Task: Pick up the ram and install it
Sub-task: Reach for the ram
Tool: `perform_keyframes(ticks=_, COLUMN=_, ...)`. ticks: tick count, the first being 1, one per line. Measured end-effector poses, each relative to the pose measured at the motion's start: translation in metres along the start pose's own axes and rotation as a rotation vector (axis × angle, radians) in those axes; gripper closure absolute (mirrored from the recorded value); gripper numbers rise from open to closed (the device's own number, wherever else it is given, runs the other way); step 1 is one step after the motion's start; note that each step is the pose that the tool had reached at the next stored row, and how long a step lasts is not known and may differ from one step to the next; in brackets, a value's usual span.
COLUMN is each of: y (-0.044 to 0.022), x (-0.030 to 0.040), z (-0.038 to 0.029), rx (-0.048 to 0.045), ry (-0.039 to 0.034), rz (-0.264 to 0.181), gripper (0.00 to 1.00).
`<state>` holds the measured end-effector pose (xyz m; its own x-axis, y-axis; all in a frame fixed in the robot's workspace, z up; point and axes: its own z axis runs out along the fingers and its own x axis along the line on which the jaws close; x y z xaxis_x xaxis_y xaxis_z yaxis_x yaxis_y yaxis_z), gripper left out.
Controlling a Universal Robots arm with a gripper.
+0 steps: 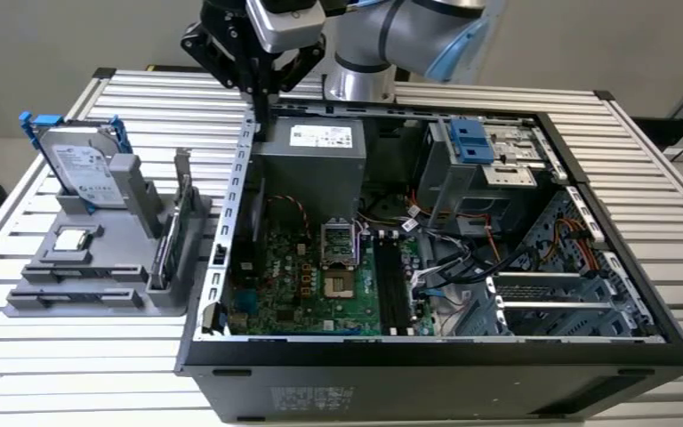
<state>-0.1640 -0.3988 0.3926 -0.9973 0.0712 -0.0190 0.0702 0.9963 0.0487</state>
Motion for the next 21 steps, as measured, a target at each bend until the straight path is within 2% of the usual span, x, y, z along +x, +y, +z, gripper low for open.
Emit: perform_keyframes(ticks=21, y=-0.0018, x=0.0252, z=-0.0005, rx=0.0, ry=0.0, rz=0.0, gripper=1.0)
